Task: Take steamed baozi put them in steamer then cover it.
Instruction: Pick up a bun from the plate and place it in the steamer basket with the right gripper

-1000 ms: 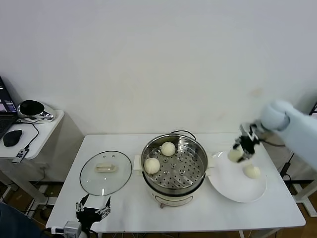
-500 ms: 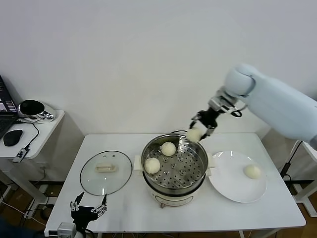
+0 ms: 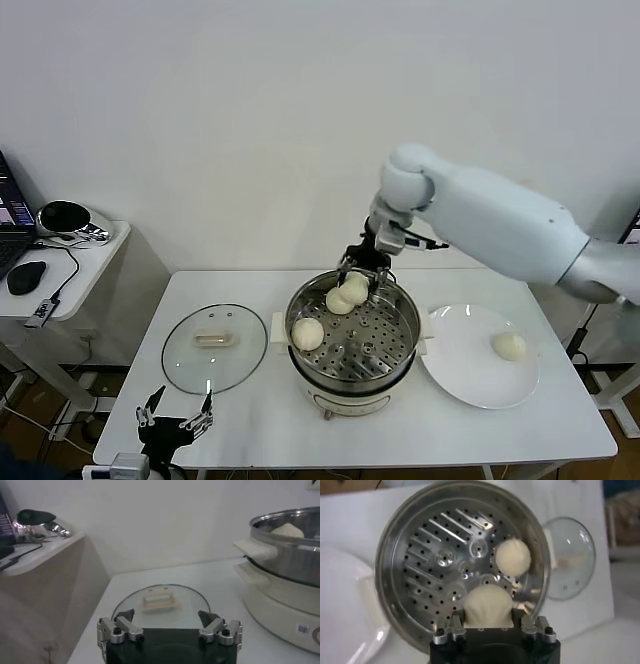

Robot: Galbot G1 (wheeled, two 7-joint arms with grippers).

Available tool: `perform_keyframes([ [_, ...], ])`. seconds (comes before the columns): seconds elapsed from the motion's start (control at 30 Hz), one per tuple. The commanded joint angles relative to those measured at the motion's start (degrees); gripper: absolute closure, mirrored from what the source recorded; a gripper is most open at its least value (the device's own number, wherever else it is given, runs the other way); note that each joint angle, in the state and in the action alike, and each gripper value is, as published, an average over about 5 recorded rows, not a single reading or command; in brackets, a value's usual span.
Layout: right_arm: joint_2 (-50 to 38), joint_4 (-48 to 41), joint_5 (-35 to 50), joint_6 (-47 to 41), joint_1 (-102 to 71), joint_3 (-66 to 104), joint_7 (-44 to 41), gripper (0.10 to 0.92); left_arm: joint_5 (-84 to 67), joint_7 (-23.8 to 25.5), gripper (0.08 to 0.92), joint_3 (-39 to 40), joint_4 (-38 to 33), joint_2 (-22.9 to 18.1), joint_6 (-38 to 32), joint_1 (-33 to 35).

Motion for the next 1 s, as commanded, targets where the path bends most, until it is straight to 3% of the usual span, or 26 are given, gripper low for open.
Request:
perform_keyframes([
  [0.03,1.31,4.71,-6.9,6.19,-1.83,-1.33,0.76,0.448,0.0,-0.02,0.177,0.0,-0.42,-0.27,-0.14,0.49],
  [1.0,-2.55,14.9,-2.5,4.3,-4.68,-6.19,0.53,0.448,-0.17,0.3,0.177,0.13,0.16,-0.44,0.08,-0.42],
])
